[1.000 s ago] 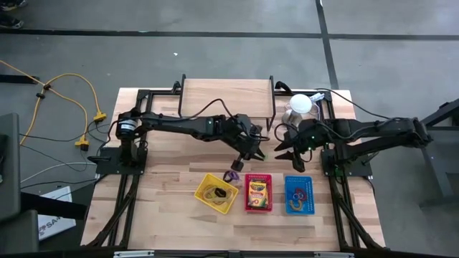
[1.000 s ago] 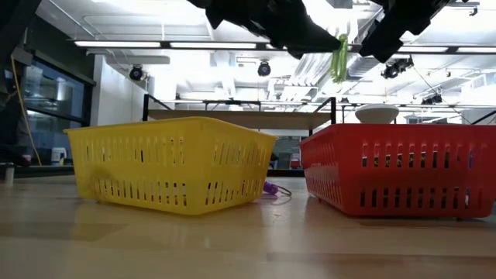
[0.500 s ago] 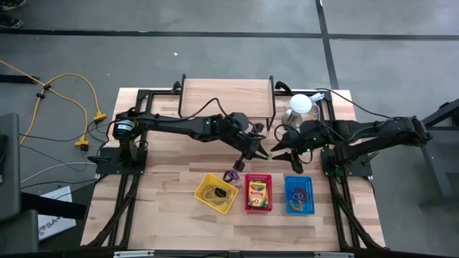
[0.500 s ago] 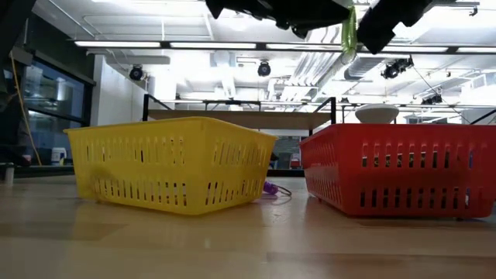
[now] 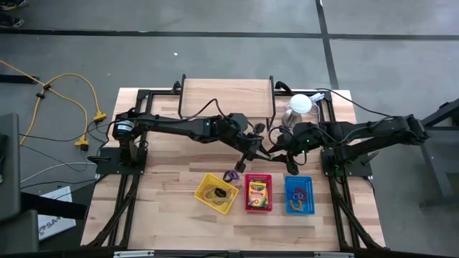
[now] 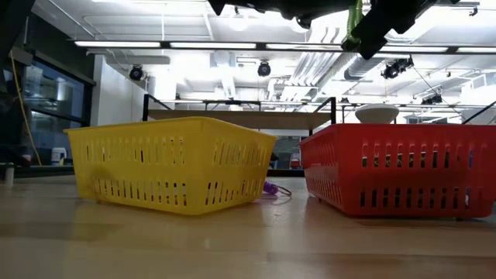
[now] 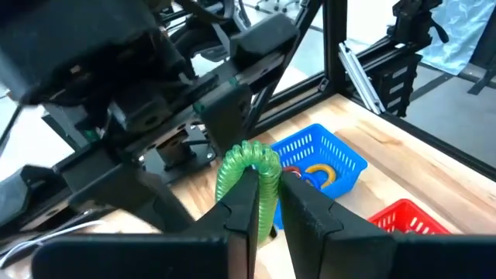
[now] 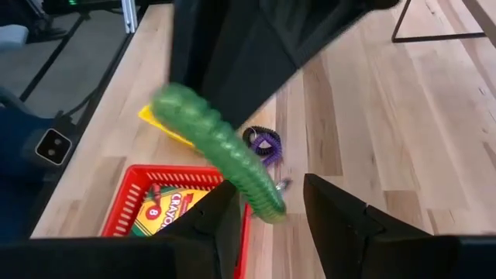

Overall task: Pick & Place Office Desk Supplies
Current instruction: Put the green spring keychain into the blue bin

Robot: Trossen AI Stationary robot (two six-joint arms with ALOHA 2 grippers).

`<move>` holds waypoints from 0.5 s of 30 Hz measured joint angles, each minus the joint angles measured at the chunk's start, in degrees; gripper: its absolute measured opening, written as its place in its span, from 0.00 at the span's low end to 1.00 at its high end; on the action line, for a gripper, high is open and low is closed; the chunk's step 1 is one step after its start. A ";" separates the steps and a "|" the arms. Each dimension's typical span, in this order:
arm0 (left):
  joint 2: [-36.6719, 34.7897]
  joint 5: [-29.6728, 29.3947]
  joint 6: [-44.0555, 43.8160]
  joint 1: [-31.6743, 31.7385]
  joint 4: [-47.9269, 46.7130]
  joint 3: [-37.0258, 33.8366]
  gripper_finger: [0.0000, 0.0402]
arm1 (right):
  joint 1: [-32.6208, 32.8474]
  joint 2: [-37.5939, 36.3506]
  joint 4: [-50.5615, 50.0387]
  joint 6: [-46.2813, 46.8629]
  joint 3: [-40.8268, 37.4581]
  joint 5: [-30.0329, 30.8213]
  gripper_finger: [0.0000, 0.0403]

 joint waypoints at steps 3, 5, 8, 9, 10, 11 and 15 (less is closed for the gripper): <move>0.00 -0.01 -0.20 0.04 -0.15 0.00 0.10 | 0.00 -0.07 0.04 0.00 0.00 -0.04 0.30; 0.00 -0.03 -0.21 0.04 -0.16 0.00 0.10 | 0.00 -0.47 -0.01 0.00 0.00 -0.35 0.27; 0.00 -0.03 -0.16 0.04 -0.58 0.00 0.10 | 0.00 -1.27 0.05 0.00 0.00 -1.64 0.23; 0.00 -0.03 -0.16 0.04 -0.67 0.00 0.10 | 0.00 -1.39 0.04 0.02 0.00 -2.05 0.21; 0.00 -0.03 -0.14 0.04 -0.81 0.00 0.10 | 0.00 -1.45 0.04 0.01 0.00 -2.42 0.20; 0.00 -0.03 -0.14 0.04 -0.85 0.00 0.10 | 0.00 -1.51 0.04 0.00 0.00 -2.83 0.18; 0.00 -0.03 -0.14 0.04 -0.89 0.00 0.10 | 0.00 -1.62 0.04 0.08 0.00 -3.06 0.13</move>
